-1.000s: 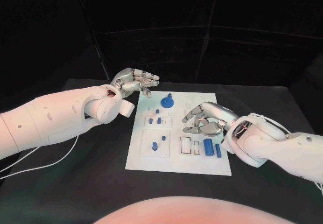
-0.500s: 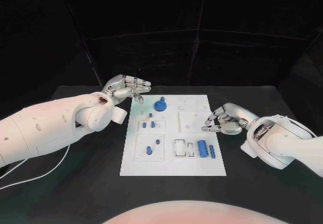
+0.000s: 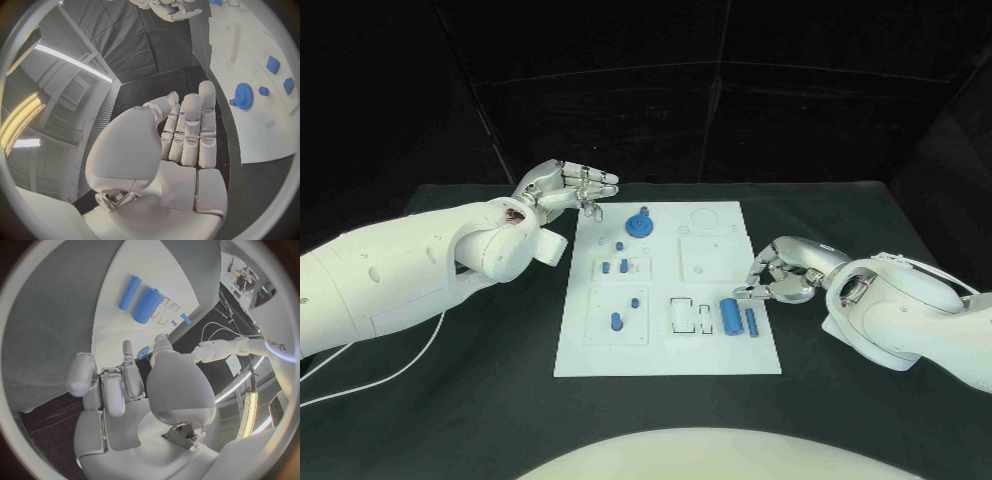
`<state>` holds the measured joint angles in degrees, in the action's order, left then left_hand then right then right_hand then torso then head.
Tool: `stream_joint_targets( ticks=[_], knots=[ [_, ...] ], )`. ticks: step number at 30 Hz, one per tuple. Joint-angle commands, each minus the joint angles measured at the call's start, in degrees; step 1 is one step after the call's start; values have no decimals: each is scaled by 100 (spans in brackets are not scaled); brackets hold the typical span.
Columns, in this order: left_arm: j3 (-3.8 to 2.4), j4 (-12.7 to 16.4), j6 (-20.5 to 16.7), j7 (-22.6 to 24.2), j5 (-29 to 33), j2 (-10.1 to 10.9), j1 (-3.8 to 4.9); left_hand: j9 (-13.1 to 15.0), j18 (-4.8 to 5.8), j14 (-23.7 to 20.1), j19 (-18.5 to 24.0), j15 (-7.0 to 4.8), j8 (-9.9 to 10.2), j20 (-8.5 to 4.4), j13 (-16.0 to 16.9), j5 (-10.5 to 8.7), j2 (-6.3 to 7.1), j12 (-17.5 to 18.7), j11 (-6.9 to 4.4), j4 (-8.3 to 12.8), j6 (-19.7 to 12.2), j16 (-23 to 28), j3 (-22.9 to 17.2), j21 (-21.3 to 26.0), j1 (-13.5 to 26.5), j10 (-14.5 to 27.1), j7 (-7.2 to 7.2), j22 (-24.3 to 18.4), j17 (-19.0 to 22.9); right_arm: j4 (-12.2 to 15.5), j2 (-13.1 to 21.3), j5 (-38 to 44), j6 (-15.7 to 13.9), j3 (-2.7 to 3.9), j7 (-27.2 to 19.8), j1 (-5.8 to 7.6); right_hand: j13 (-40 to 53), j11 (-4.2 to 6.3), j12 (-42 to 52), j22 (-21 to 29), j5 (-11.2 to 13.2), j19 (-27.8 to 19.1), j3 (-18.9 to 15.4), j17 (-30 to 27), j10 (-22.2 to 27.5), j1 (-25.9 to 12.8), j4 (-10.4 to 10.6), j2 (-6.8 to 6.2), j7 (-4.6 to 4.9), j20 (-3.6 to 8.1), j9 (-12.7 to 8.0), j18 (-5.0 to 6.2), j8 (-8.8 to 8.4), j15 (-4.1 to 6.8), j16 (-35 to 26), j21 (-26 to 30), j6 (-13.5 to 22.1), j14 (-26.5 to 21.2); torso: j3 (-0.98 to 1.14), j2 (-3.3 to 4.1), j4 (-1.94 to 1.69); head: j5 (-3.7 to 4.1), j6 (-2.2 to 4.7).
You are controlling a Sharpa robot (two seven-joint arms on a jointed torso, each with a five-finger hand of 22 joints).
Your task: Assemble the parts on the task board
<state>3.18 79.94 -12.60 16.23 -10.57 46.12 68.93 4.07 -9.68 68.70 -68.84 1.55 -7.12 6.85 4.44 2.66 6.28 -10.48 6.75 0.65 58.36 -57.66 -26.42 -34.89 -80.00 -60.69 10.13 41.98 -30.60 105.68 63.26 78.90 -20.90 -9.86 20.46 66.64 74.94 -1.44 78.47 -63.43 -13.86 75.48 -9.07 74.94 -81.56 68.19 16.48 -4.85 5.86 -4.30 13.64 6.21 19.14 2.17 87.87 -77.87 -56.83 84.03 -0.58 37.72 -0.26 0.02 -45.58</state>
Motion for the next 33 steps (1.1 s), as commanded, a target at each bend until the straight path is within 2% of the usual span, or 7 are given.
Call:
stream_joint_targets(
  ticks=[1,7,15,25,33],
  knots=[
    [-4,18,45,23,19,8,9,-8,-70,-37,54,-15,-26,-3,-9,12,-28,-29,-14,-6,-11,-16,22,19,21,42,21,-9,11,-3,-51,481,249,-4,217,-44,172,22,-1,-10,11,9,-18,1003,-6,-61,25,-1,-28,43,22,-91,34,39,9,0,-3,493,-4,3,-6,5,-10],
    [-3,26,49,20,19,21,9,-8,-70,-37,54,-15,-26,-2,-9,12,-30,-32,-14,-10,-12,-17,24,20,26,44,21,-10,13,-13,-147,609,293,-9,225,-142,193,27,14,-26,20,19,-35,1012,-19,-76,25,-8,-33,47,39,-94,54,43,12,-6,-4,495,2,7,-3,0,-32],
    [-3,30,52,15,19,29,9,-8,-70,-37,54,-15,-26,-2,-9,12,-30,-32,-14,-10,-12,-17,24,20,26,44,21,-10,13,-35,-230,649,395,-12,210,-190,202,31,19,-29,25,20,-45,1016,-25,-87,26,-10,-39,50,54,-95,73,47,14,-7,-9,496,-2,3,0,2,-51],
    [-3,34,56,9,19,35,9,-8,-70,-37,54,-15,-26,-2,-9,12,-30,-32,-14,-10,-12,-17,24,20,26,44,21,-10,13,-98,-335,655,538,-16,235,-257,228,38,38,-38,28,25,-51,1033,-42,-94,25,-1,-46,54,74,-97,99,51,20,-11,-17,499,-2,3,-14,8,-58],
    [-3,39,57,8,19,44,9,-8,-70,-37,54,-15,-26,-2,-9,12,-30,-32,-14,-10,-12,-17,24,20,26,44,21,-10,13,-171,-440,655,599,-20,262,-323,229,42,35,-32,33,22,-51,1039,-41,-99,25,22,-51,58,91,-96,118,56,23,-7,-17,500,-2,2,-7,0,-63]
  ],
)
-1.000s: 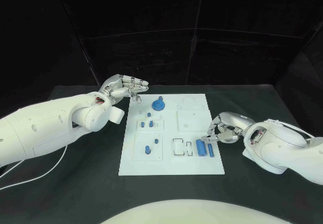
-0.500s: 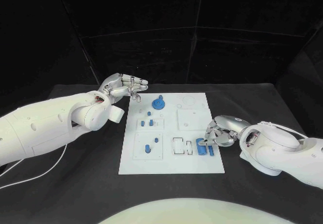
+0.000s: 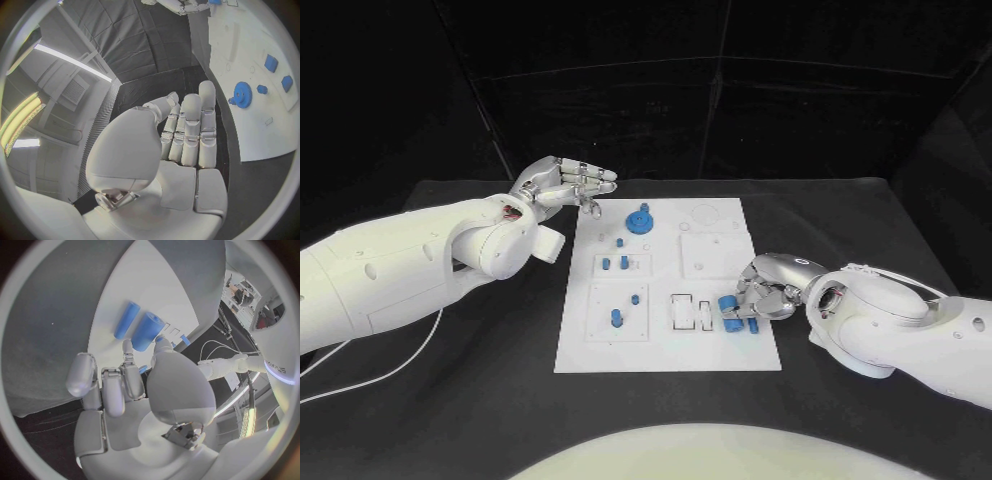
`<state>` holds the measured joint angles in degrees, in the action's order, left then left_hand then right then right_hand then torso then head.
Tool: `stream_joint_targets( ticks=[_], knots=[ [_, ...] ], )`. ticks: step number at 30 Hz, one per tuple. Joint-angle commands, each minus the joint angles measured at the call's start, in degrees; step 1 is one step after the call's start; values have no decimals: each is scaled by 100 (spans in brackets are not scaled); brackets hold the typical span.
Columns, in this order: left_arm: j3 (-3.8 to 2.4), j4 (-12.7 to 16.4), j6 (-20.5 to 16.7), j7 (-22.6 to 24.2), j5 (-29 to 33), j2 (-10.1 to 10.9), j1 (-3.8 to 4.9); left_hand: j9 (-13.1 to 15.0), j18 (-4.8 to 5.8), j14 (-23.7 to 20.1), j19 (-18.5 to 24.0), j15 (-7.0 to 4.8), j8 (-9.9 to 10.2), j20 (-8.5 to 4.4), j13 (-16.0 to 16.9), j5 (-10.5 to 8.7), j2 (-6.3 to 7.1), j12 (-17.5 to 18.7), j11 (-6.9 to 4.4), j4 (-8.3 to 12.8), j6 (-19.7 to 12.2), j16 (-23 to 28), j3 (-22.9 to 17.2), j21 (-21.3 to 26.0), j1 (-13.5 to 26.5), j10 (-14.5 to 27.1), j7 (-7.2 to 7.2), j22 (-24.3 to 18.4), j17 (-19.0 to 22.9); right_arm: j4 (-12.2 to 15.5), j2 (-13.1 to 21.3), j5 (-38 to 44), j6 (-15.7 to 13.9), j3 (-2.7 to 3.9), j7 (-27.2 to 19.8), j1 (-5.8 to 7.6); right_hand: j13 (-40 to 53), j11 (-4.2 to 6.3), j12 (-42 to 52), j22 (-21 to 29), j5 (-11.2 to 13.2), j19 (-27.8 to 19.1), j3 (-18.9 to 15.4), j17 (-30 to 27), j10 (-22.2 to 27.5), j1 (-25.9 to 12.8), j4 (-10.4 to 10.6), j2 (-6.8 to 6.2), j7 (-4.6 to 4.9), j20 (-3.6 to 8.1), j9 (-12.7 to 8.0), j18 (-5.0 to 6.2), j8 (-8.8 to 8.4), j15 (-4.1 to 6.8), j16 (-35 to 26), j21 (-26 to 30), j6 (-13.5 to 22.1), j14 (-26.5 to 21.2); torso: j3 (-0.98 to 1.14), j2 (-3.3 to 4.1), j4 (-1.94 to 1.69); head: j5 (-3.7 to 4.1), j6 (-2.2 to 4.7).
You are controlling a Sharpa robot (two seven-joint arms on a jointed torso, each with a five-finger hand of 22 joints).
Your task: Assemble the parts on the task board
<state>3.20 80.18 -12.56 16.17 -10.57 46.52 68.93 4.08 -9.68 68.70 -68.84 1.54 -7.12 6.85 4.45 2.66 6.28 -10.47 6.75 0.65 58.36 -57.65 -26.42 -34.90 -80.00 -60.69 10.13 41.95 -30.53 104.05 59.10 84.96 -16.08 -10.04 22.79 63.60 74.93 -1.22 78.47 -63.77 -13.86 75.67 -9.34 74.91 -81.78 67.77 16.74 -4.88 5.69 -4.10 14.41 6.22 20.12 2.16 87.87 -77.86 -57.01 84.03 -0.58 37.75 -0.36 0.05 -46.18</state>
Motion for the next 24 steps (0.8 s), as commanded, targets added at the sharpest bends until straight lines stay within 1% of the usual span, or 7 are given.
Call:
stream_joint_targets(
  ticks=[1,7,12,15,18,20,24],
  knots=[
    [-5,16,53,15,19,4,9,-9,-71,-37,54,-15,-27,-2,-9,12,-30,-32,-14,-9,-12,-17,24,20,26,44,21,-7,6,-20,-39,49,124,-3,34,-36,230,21,34,0,34,2,-24,1042,-19,-57,-1,27,-34,38,14,-96,21,57,23,-8,1,501,-3,-1,0,-3,-3],
    [-5,22,57,15,19,14,9,-9,-71,-39,55,-13,-28,0,-10,12,-35,-38,-14,-16,-17,-21,30,23,37,54,20,-9,11,-111,-125,56,174,-4,60,-117,235,26,31,-1,33,2,-15,1046,-20,-30,-13,82,-39,45,44,-97,50,63,25,-6,17,501,-1,1,-6,-9,-14],
    [-5,26,59,14,19,31,9,-10,-71,-40,57,-11,-31,3,-11,12,-37,-45,-12,-26,-22,-26,40,27,55,64,21,-12,17,-159,-187,59,150,-5,67,-178,252,36,31,-3,5,3,-5,1057,-27,62,-32,171,-49,54,99,-98,108,71,29,-4,34,503,0,-1,-1,-16,-26],
    [-5,29,63,19,19,36,9,-10,-71,-41,57,-10,-31,4,-11,11,-36,-48,-11,-32,-25,-28,46,29,65,68,21,-13,19,-145,-196,-4,-50,-5,57,-194,281,43,48,-24,-30,16,-5,1079,-45,95,-30,251,-58,60,137,-102,149,77,38,-14,35,508,0,-2,2,-22,-28],
    [-5,31,69,23,19,38,9,-10,-70,-42,58,-7,-33,8,-11,11,-34,-55,-10,-46,-29,-32,59,33,88,77,21,-16,24,-101,-176,-123,-364,-5,28,-202,324,61,78,-62,-111,41,3,1111,-76,157,-46,356,-80,71,188,-108,216,92,51,-34,8,515,1,-4,3,-22,-28],
    [-5,29,70,25,19,39,9,-10,-70,-42,58,-7,-33,8,-11,11,-34,-55,-10,-46,-29,-32,59,33,88,77,21,-16,24,-60,-148,-214,-581,-4,-5,-205,342,76,86,-82,-230,55,14,1125,-90,241,-71,427,-95,83,227,-111,261,105,57,-44,-2,518,4,-4,7,-27,-22],
    [-4,24,72,26,19,36,9,-10,-71,-43,58,-5,-35,10,-11,12,-35,-60,-10,-54,-32,-34,66,35,101,81,21,-18,27,41,-74,-386,-955,-3,-93,-207,362,91,86,-103,-518,69,19,1144,-105,394,-120,513,-107,101,283,-116,313,120,65,-56,19,522,-2,-11,9,-9,-16]
  ],
)
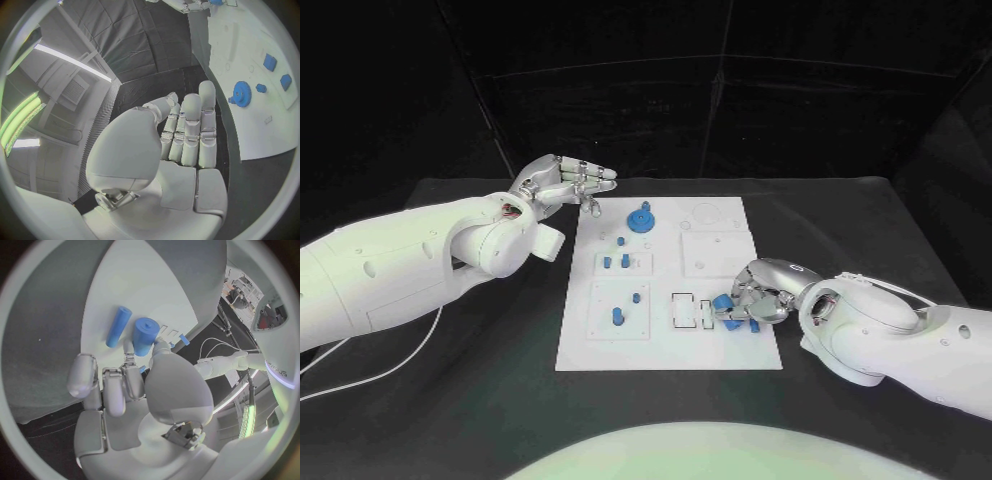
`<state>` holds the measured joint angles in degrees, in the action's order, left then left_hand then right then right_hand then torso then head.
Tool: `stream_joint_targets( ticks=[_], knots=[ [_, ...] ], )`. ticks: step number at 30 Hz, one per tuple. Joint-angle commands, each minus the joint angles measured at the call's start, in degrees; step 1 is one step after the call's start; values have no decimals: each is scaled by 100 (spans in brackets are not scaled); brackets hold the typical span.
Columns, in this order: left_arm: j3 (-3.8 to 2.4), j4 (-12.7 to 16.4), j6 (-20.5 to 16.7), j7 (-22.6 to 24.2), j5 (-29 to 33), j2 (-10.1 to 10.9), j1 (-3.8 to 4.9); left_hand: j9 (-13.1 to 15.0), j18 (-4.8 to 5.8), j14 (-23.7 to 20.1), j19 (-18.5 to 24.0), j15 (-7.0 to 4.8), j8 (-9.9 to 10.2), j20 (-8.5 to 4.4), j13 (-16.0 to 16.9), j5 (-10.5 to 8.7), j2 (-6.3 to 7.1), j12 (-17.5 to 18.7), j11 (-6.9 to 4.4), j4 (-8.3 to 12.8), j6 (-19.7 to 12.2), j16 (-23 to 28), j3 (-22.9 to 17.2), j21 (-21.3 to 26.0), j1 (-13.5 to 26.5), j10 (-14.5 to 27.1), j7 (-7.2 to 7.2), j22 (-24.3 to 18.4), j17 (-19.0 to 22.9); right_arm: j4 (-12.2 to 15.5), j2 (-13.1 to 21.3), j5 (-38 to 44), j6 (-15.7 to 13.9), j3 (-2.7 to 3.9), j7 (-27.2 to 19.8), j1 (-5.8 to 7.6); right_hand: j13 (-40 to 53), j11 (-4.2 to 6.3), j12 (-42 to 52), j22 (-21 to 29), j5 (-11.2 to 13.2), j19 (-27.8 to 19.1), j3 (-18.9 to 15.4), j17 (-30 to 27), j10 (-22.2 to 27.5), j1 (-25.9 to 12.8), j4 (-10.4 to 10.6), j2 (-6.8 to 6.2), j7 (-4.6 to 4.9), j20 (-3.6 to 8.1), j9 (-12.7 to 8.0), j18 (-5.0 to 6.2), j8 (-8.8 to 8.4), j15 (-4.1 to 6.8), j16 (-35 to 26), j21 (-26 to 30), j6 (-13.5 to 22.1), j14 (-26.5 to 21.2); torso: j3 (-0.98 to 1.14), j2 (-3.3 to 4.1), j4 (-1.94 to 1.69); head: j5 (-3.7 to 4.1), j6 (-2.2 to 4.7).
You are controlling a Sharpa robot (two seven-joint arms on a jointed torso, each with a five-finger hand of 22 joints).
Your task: Assemble the parts on the task board
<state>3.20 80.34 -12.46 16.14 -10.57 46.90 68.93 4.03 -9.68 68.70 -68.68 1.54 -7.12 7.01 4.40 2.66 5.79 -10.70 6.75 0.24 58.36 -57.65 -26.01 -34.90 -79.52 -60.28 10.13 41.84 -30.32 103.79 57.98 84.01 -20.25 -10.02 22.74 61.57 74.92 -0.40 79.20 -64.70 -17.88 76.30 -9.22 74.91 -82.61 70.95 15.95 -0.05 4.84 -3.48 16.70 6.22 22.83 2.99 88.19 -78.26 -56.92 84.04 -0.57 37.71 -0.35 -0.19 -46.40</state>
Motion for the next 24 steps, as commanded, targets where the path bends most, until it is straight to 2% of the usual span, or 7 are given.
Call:
stream_joint_targets(
  ticks=[1,8,14,17,24],
  knots=[
    [-4,6,63,29,18,-4,9,-6,-71,-43,42,-5,-35,-7,-6,12,14,-37,-10,-13,-32,-34,25,35,52,39,21,-7,5,102,65,-342,-633,-5,-117,-3,370,10,15,-8,-197,6,8,1150,-27,113,-55,47,-23,41,66,-116,51,39,35,-15,18,522,-3,-5,4,18,11],
    [-4,-10,70,28,18,-28,8,-6,-71,-43,42,-5,-35,-7,-6,12,14,-37,-10,-13,-32,-34,25,35,52,39,21,-7,5,326,203,-742,-1120,-3,-329,-2,426,20,39,-20,-648,13,-23,1175,-63,278,-117,92,-30,51,125,-118,89,47,45,-20,53,527,-4,-5,4,37,30],
    [-2,-17,77,27,18,-38,8,-6,-71,-43,42,-5,-35,-7,-6,12,14,-37,-10,-13,-32,-34,25,35,52,39,21,-7,5,395,183,-967,-1280,-2,-452,-1,451,22,52,-30,-771,18,-38,1183,-78,323,-132,105,-31,54,140,-119,91,49,48,-24,68,529,-3,-1,-9,31,40],
    [-1,-17,79,27,18,-39,7,-6,-71,-43,42,-5,-35,-7,-6,12,14,-37,-10,-13,-32,-34,25,35,52,39,21,-7,5,383,119,-1075,-1231,-2,-469,-1,454,22,54,-31,-787,18,-40,1182,-80,329,-133,107,-31,54,142,-120,91,49,48,-25,69,529,-5,5,-12,24,45],
    [0,-11,79,24,18,-42,7,-6,-71,-43,42,-5,-35,-7,-6,12,14,-37,-10,-13,-32,-34,25,35,52,39,21,-7,5,262,-179,-1286,-836,-1,-421,-1,444,16,37,-33,-768,18,-69,1176,-73,285,-93,130,-25,52,149,-120,90,45,46,-25,72,527,-6,12,-6,-23,35]
  ],
)
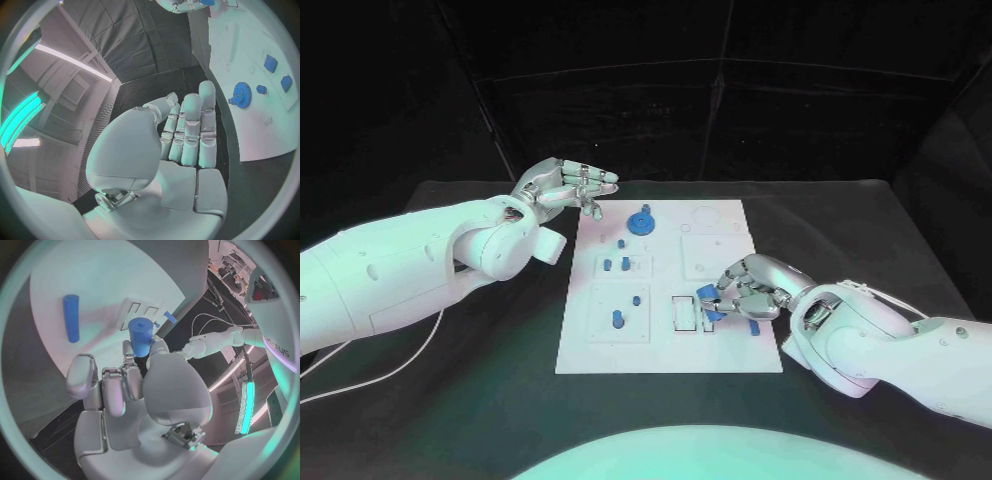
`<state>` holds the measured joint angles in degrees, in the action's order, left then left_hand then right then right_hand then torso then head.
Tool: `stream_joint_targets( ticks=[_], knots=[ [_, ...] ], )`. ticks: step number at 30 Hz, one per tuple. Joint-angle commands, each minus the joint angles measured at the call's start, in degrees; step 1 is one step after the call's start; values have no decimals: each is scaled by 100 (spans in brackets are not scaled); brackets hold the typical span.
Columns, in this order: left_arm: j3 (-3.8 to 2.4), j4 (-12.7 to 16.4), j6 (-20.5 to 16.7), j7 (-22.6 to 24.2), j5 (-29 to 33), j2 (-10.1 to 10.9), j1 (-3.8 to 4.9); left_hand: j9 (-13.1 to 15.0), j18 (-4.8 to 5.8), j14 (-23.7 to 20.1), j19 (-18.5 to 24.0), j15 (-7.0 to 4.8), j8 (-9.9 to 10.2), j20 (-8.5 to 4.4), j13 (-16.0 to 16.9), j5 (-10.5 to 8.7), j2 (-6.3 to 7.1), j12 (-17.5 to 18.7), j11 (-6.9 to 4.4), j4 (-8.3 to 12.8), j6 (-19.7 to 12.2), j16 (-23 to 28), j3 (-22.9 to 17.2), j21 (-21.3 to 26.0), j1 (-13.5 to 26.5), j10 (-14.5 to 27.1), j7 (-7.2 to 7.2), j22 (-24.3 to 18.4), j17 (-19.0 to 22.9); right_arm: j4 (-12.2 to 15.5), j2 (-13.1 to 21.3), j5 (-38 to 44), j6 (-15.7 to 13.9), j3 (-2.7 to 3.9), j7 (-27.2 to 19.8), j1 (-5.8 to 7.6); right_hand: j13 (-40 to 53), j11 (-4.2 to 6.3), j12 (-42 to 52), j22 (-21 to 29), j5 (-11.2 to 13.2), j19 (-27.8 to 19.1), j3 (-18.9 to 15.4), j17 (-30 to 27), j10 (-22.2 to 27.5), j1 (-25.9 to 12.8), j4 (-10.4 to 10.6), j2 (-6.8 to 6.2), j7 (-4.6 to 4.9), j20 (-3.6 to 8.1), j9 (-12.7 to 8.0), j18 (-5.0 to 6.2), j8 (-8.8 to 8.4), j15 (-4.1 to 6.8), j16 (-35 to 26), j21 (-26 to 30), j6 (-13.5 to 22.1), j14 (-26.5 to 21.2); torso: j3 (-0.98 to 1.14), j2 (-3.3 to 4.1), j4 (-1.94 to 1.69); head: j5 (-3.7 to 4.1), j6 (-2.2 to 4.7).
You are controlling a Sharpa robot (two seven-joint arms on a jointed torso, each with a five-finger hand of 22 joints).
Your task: Assemble the parts on the task board
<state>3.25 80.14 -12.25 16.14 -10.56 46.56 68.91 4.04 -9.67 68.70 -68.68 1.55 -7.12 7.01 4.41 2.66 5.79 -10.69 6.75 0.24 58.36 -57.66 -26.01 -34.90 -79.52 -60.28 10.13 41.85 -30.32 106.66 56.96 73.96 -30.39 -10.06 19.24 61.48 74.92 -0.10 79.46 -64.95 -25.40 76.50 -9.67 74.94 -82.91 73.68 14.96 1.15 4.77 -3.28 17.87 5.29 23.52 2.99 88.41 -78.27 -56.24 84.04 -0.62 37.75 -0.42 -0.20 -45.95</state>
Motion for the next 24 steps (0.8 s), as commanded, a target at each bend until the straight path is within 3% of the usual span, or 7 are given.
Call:
stream_joint_targets(
  ticks=[1,6,17,20,22,24],
  knots=[
    [-5,11,59,23,18,-10,9,-7,-71,-43,42,-6,-35,-7,-7,12,14,-38,-10,-14,-32,-34,25,35,53,40,21,-8,6,-41,-123,-297,242,2,-56,7,444,-14,10,-3,-10,-4,-25,1171,-42,10,9,16,-18,32,32,-27,20,46,23,-23,3,527,-1,10,-2,-22,-7],
    [-4,11,53,25,18,-16,9,-7,-71,-43,42,-6,-35,-7,-7,12,14,-38,-10,-14,-32,-34,25,35,53,40,21,-8,6,-122,-295,-336,391,2,7,7,441,-15,-3,-4,101,-7,-73,1168,-40,-40,55,38,-18,30,42,-27,20,44,22,-22,-7,526,1,5,2,-33,-13],
    [-4,13,41,30,18,-24,10,-7,-72,-45,42,-5,-38,-5,-7,12,10,-45,-12,-17,-34,-38,29,39,58,46,17,-12,10,-240,-481,-352,158,3,175,7,457,4,-18,-7,398,-8,-279,1171,-55,-278,150,52,-44,38,90,-25,38,57,22,-21,-73,527,3,6,5,-47,-19],
    [-4,15,39,29,18,-23,10,-7,-72,-45,42,-5,-38,-5,-7,12,10,-45,-12,-17,-34,-38,29,39,58,46,17,-12,10,-257,-508,-353,77,3,200,7,432,4,-62,19,935,-26,-417,1164,-36,-450,155,58,-45,41,113,-21,33,58,18,-5,-63,525,2,11,7,-51,-23],
    [-3,17,38,27,18,-22,10,-7,-72,-45,42,-5,-38,-5,-7,12,10,-45,-12,-17,-34,-38,29,39,58,46,17,-12,10,-264,-519,-353,51,3,199,7,328,-4,-188,73,1430,-59,-534,1141,38,-611,152,55,-37,40,126,-10,18,53,8,26,-26,520,0,8,7,-53,-30],
    [-3,18,36,25,18,-19,10,-6,-73,-45,42,-6,-40,-5,-7,12,5,-49,-14,-16,-34,-40,27,41,55,47,15,-13,12,-268,-529,-353,42,3,177,7,154,-25,-391,170,1717,-119,-605,1110,161,-728,165,43,-13,27,129,8,-10,37,-8,81,40,512,0,5,7,-53,-36]
  ],
)
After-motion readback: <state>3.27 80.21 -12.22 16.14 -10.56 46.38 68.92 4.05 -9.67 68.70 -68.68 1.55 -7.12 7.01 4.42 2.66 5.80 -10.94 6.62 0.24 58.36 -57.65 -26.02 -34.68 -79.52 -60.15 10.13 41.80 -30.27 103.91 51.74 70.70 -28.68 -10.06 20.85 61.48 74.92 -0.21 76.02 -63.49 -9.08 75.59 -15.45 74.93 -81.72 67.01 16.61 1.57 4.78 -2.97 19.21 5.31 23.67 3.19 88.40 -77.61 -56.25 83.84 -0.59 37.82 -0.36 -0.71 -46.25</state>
